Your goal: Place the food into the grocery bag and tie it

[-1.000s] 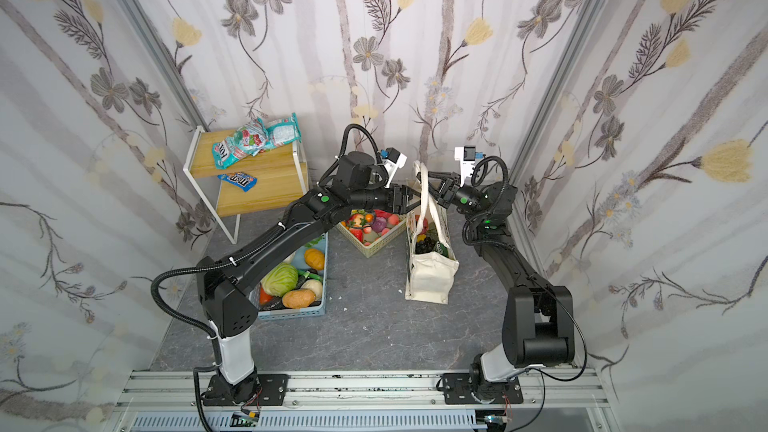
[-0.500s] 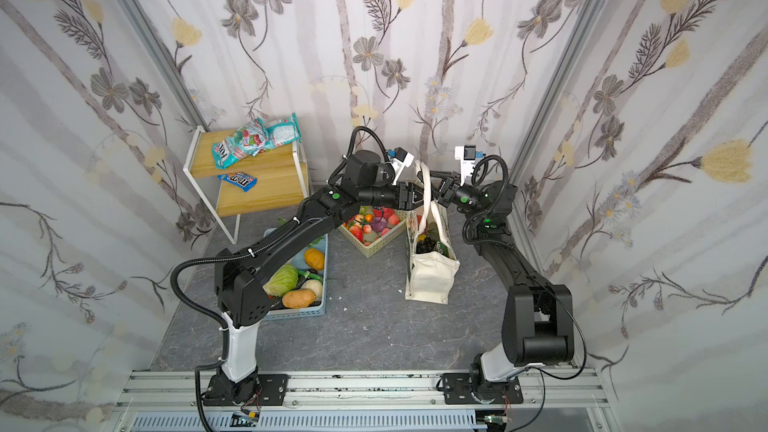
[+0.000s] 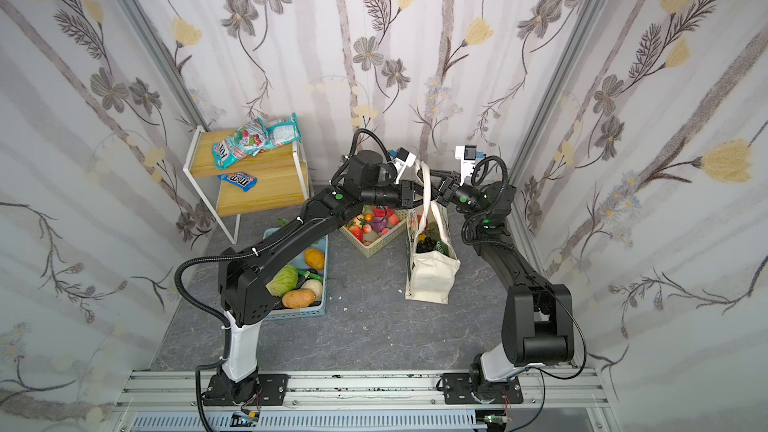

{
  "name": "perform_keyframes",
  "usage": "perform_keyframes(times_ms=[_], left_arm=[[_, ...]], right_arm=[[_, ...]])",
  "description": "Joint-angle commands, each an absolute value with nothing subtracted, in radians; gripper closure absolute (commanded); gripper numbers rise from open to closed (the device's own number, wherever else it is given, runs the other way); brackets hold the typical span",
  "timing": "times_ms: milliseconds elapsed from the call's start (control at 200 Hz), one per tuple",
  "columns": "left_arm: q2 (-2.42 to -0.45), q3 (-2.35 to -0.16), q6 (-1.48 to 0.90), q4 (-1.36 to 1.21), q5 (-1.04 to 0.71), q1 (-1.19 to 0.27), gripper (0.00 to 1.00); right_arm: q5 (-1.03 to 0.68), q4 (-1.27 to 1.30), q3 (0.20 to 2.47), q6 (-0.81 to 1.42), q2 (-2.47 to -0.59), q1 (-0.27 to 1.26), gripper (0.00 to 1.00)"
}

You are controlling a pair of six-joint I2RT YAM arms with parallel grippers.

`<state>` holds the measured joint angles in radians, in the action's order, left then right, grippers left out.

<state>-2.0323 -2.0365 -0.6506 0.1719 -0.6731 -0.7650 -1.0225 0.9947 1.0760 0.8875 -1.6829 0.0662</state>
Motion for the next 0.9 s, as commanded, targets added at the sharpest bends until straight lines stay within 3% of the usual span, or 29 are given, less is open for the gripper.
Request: perform_keyframes(times_ms=[0, 270, 535, 669, 809, 894], left_arm=[[-2.031, -2.051, -0.676, 0.065, -0.688, -0.769, 0.7], [-2.011, -2.053, -0.685, 0.048, -0.686, -0.77, 0.8], [-2.011, -2.069, -0.634, 0.132, -0.651, -0.769, 0.94], [-2.01, -2.092, -0.595, 0.196, -0.637, -0.767, 0.94], [-2.024, -2.152, -0.553, 0.283, -0.661, -0.77, 0.94], [-2.031, -2.184, -0.521, 0.338, -0.67, -0.772, 0.95]], right_arm=[[-1.032, 0.995, 1.069, 0.865, -1.673, 0.069, 0.83], [-1.024, 0.9, 1.061, 0.806, -1.646, 0.068, 0.81], [-1.013, 0.685, 1.041, 0.683, -1.536, 0.016, 0.67], [-0.999, 0.575, 0.99, 0.597, -1.473, -0.041, 0.6], [-1.067, 0.542, 0.95, 0.53, -1.485, -0.09, 0.6], [-1.09, 0.387, 0.973, 0.346, -1.498, -0.091, 0.6]])
